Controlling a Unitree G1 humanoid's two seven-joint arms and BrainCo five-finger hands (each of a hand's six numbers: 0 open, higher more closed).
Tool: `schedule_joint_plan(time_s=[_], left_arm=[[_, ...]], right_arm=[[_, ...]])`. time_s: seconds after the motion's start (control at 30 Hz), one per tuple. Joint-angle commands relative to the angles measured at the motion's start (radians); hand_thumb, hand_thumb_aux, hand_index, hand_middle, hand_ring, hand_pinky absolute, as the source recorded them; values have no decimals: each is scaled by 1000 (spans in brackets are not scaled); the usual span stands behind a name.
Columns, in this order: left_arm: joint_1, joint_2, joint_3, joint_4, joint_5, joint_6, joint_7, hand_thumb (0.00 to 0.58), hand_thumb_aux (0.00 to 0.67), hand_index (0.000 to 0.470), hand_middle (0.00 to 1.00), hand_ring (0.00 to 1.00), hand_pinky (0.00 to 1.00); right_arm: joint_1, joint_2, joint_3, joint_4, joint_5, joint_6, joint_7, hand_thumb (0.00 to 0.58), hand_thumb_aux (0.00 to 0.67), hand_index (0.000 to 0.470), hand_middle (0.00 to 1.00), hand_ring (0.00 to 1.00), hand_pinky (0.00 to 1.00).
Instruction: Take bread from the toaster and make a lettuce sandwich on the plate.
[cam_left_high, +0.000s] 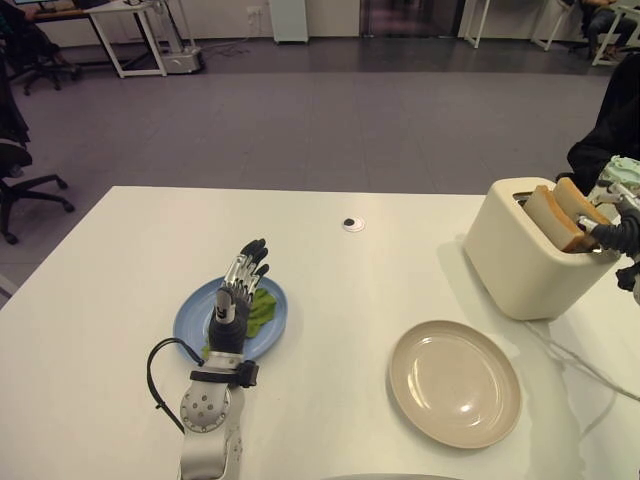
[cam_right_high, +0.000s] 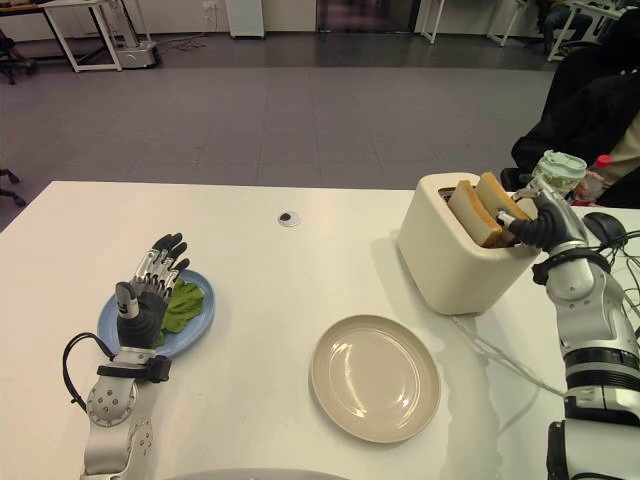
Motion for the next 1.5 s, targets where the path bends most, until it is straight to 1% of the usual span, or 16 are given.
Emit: schedule_joint_plan(time_s=[0.03, 0.13, 0.27, 0.37, 0.4, 0.47, 0.53, 0.63, 0.8, 0.97, 1.0, 1.03, 1.1, 1.23, 1.37, 1.5], left_arm=[[-4, -2, -4, 6, 3, 5, 2, 0, 0, 0, 0, 0, 0], [-5, -3, -7, 1, 6, 6, 4, 0, 0, 0, 0, 0, 0], [-4, -1, -11, -8, 9, 10, 4, 0, 0, 0, 0, 0, 0], [-6, 4, -13, -13, 19, 13, 5, 0, 0, 0, 0, 0, 0], [-7, 8, -13, -12, 27, 11, 6, 0, 0, 0, 0, 0, 0], [-14, 16, -12, -13, 40, 12, 6, 0, 0, 0, 0, 0, 0], [-21, 24, -10, -15, 50, 13, 5, 0, 0, 0, 0, 0, 0], [-31, 36, -4, -14, 61, 14, 5, 0, 0, 0, 0, 0, 0], [-48, 65, 23, 2, 69, 19, 4, 0, 0, 0, 0, 0, 0], [-65, 93, 41, 20, 71, 16, -4, 0, 0, 0, 0, 0, 0], [-66, 99, 41, 22, 77, 13, -5, 0, 0, 0, 0, 0, 0], [-67, 105, 40, 25, 87, 10, -5, 0, 0, 0, 0, 0, 0], [-72, 123, 43, 41, 124, -1, 2, 0, 0, 0, 0, 0, 0], [-95, 259, 105, 115, 385, 20, 85, 0, 0, 0, 0, 0, 0], [-126, 468, 119, 202, 719, 136, 149, 0, 0, 0, 0, 0, 0], [-119, 572, 46, 224, 938, 285, 97, 0, 0, 0, 0, 0, 0]], right_arm=[[-79, 11, -121, -117, 130, -37, -8, 580, 670, 470, 0, 0, 0], [-97, 18, -201, -261, 237, -28, 22, 580, 670, 470, 0, 0, 0], [-9, 37, -202, -506, 493, 152, 249, 580, 670, 470, 0, 0, 0], [181, -6, -158, -719, 705, 365, 501, 580, 670, 470, 0, 0, 0], [260, -26, -152, -781, 764, 412, 590, 580, 670, 470, 0, 0, 0], [427, -63, -158, -866, 830, 454, 768, 580, 670, 470, 0, 0, 0], [545, -82, -155, -891, 829, 449, 893, 580, 670, 470, 0, 0, 0], [624, -81, -80, -850, 735, 427, 953, 580, 670, 470, 0, 0, 0], [626, -16, 79, -750, 479, 339, 863, 580, 670, 470, 0, 0, 0], [562, 71, 106, -674, 381, 289, 750, 580, 670, 470, 0, 0, 0], [562, 71, 112, -676, 372, 283, 752, 357, 255, 179, 0, 0, 0], [565, 69, 117, -679, 366, 279, 757, 0, 0, 0, 0, 0, 0], [574, 64, 119, -694, 369, 276, 772, 0, 0, 0, 0, 0, 0], [578, 48, 79, -703, 382, 272, 790, 0, 0, 0, 0, 0, 0], [547, 24, -22, -722, 401, 274, 778, 0, 0, 0, 0, 0, 0], [491, 105, -93, -824, 530, 335, 715, 0, 0, 0, 0, 0, 0]])
